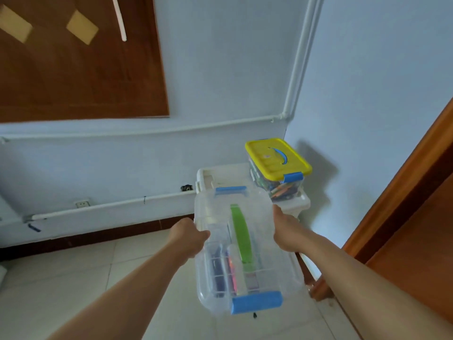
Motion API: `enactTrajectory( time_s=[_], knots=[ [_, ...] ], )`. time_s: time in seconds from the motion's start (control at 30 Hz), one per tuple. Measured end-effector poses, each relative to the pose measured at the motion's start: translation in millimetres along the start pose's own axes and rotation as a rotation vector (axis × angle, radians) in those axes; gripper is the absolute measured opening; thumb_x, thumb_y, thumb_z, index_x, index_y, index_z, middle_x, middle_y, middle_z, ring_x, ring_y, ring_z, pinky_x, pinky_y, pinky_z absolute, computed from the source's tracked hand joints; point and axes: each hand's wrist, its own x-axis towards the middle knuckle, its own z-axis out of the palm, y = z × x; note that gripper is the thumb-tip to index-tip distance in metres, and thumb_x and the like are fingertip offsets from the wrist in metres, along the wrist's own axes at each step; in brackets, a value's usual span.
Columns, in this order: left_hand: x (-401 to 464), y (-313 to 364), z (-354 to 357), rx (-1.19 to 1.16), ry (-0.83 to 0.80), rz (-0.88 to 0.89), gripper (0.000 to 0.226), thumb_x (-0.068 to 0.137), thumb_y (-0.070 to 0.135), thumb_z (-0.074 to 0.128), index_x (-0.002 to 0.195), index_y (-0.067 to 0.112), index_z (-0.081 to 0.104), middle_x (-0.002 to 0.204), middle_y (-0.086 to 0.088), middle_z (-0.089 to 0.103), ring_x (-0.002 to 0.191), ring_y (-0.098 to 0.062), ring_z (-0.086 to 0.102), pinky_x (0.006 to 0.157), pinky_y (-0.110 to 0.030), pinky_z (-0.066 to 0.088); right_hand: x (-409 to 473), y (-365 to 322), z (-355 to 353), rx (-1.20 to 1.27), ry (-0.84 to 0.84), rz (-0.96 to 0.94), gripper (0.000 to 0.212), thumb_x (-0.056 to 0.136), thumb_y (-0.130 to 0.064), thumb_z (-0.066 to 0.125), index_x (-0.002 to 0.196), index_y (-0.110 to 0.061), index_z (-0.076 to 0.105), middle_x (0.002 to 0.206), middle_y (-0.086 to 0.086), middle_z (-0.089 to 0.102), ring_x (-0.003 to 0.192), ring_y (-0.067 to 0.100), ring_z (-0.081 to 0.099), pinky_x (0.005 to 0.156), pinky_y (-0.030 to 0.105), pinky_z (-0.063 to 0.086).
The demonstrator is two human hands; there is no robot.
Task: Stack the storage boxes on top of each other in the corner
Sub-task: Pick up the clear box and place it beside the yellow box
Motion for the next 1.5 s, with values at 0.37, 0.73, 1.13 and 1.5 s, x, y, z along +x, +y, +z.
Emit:
enactTrajectory(
  time_s=[0.37,0.73,1.13,1.5],
  knots=[
    [121,83,32,-0.039,0.104,-0.109,0.024,0.085,0.022,0.063,0.090,0.000,0.060,0.090,-0.017,0.066,0.066,-0.023,0.059,0.059,-0.030,0.052,153,24,-75,-0.153,-0.021,-0.128,0.059,0.093,-0.003,0.035,0.146,-0.001,0.007,0.147,0.018,0.029,0.134,0.029,0.031,0.104,0.032,0.031],
    [273,116,29,-0.007,0.117,-0.107,0.033,0.087,0.027,0.061,0.110,0.003,0.055,0.099,-0.009,0.057,0.091,-0.030,0.065,0.081,-0.041,0.055,306,6,-92,-0.006,-0.049,-0.095,0.067,0.091,0.000,0.035,0.148,-0.004,0.000,0.134,0.020,0.044,0.117,0.029,0.050,0.083,0.030,0.041],
    [393,126,45,0.134,0.158,-0.159,0.037,0.089,0.031,0.057,0.119,0.008,0.054,0.108,-0.008,0.061,0.093,-0.024,0.058,0.072,-0.031,0.043,423,-8,-78,-0.053,-0.010,-0.069,0.067,0.089,0.004,0.040,0.146,-0.001,0.006,0.128,0.024,0.045,0.115,0.034,0.051,0.088,0.037,0.044],
    [415,126,51,0.169,0.170,-0.226,0.032,0.088,0.026,0.055,0.115,0.008,0.057,0.112,-0.010,0.063,0.099,-0.029,0.059,0.080,-0.034,0.047,460,-18,-63,-0.186,0.016,-0.060,0.054,0.087,0.002,0.048,0.136,0.000,0.026,0.121,0.018,0.057,0.110,0.030,0.058,0.083,0.034,0.048]
  ],
)
